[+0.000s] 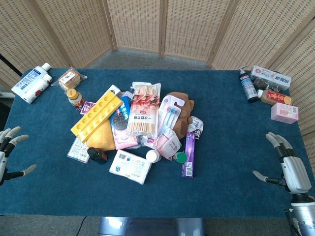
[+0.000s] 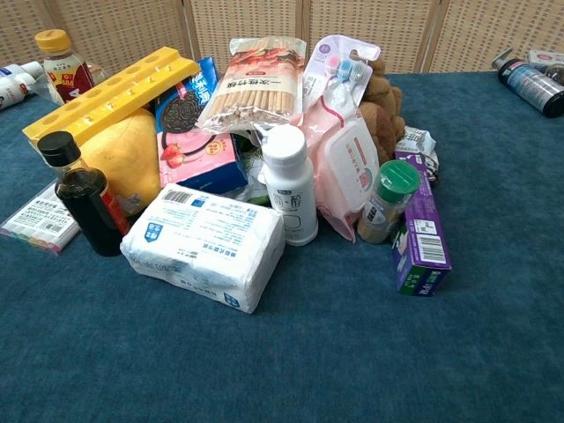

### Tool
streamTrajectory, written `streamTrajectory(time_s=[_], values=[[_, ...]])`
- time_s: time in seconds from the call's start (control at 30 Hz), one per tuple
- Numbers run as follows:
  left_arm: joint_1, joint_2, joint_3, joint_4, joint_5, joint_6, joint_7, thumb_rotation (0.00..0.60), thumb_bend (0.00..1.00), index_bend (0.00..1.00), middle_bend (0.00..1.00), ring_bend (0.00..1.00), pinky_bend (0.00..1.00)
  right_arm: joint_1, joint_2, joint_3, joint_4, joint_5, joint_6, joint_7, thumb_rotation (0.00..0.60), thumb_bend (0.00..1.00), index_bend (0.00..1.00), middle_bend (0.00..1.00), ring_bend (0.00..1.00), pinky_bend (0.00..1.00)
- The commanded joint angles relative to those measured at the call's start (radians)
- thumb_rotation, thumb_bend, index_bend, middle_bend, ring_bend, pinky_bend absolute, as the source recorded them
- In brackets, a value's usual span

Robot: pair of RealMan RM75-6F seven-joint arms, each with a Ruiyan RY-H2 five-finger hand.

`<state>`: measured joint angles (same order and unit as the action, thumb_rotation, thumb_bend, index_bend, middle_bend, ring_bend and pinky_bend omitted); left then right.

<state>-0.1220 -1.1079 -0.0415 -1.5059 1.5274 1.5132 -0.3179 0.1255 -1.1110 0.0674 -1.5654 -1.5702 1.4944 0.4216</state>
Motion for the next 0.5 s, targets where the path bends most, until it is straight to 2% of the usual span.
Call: streamTrajectory(time_s=[0.03, 0.27, 0.43, 0.5], values=[[-0.002, -0.004, 0.000, 0.005, -0.005, -0.010, -0.001, 0.600, 0.00, 0.22, 0.00, 0.00, 0.00, 0.000, 0.000, -0.001, 0.000, 0.000, -0.001, 0.000, 0.600, 0.00, 0.00, 0.00, 0.00, 0.00], [-0.016, -0.010, -0.008, 0.019, -0.029, -0.054, -0.070, 0.600, 0.00, 0.23, 0.00, 0.00, 0.00, 0.000, 0.002, 0.000, -0.005, -0.001, 0.003, 0.002, 0.600, 0.00, 0.00, 0.00, 0.00, 0.00], [-0.040, -0.048, -0.061, 0.092, -0.105, -0.099, -0.165, 0.600, 0.00, 0.23, 0.00, 0.00, 0.00, 0.000, 0.001, -0.001, -0.004, 0.002, -0.002, -0.001, 0.600, 0.00, 0.00, 0.00, 0.00, 0.00], [-0.060, -0.065, -0.086, 0.119, -0.151, -0.156, -0.254, 0.600, 0.00, 0.23, 0.00, 0.00, 0.00, 0.002, -0.001, -0.003, -0.004, 0.000, -0.004, -0.005, 0.600, 0.00, 0.00, 0.00, 0.00, 0.00]])
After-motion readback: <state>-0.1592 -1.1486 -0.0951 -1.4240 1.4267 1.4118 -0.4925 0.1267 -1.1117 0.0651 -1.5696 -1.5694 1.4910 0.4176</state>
